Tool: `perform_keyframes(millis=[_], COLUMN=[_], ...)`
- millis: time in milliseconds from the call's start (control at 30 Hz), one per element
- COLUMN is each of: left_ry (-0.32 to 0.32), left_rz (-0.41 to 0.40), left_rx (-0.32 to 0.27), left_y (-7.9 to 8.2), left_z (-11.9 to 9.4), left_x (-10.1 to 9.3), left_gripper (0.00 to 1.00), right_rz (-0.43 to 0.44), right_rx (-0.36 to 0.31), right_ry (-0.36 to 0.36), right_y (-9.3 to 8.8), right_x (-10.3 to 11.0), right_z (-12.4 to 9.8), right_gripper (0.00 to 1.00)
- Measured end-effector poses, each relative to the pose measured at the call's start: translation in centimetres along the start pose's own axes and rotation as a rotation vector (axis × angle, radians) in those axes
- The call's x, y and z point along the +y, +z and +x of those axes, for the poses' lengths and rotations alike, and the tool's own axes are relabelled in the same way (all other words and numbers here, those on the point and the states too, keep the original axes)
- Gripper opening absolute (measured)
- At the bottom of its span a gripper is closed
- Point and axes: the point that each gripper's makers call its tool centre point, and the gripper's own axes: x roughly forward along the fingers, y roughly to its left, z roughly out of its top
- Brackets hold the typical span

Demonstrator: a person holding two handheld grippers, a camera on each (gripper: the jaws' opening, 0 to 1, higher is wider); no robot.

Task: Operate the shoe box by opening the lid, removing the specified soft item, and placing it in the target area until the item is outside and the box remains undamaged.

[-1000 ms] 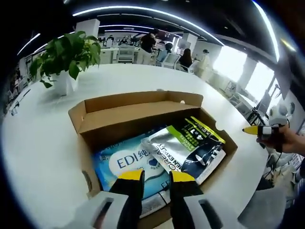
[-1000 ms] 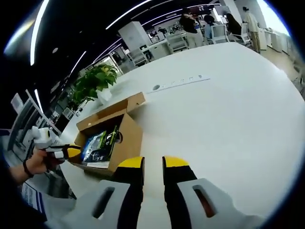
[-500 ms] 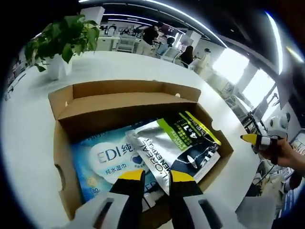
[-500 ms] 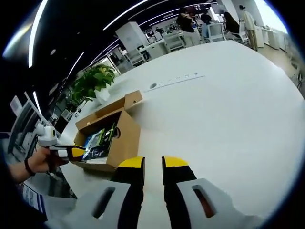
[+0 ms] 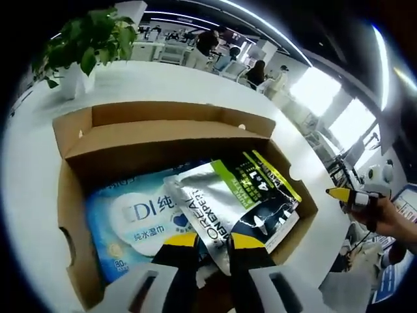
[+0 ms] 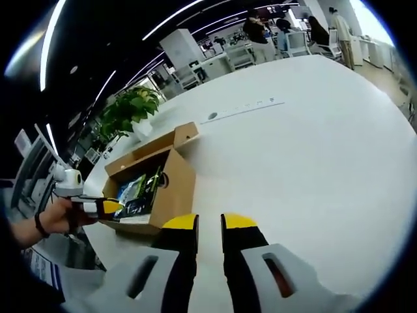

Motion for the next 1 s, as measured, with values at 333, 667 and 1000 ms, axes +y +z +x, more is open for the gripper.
perform_keyframes(millis=[333,667,1000], left_ry=[-0.006,-0.017,-0.026], left_rz=[-0.023,-0.006,-0.015], left_rx=[-0.009,-0.032,-0.049], left_y=[0.0,0.2,0.4], left_z=[-0.1,0.0,-0.1], left_x=[0.3,0.4,0.8], left_gripper=[0.13,0.05,0.03], right_rz=[-0.024,-0.066,-0.11], right_rx=[0.024,0.035,0.059], right_ry=[0.024,0.068,0.118], right_y=[-0.2,0.5,0.8], right_x=[1.2,3.7,6.2], right_z=[1.2,2.7,4.0], right_gripper=[0.12,0.11,0.11])
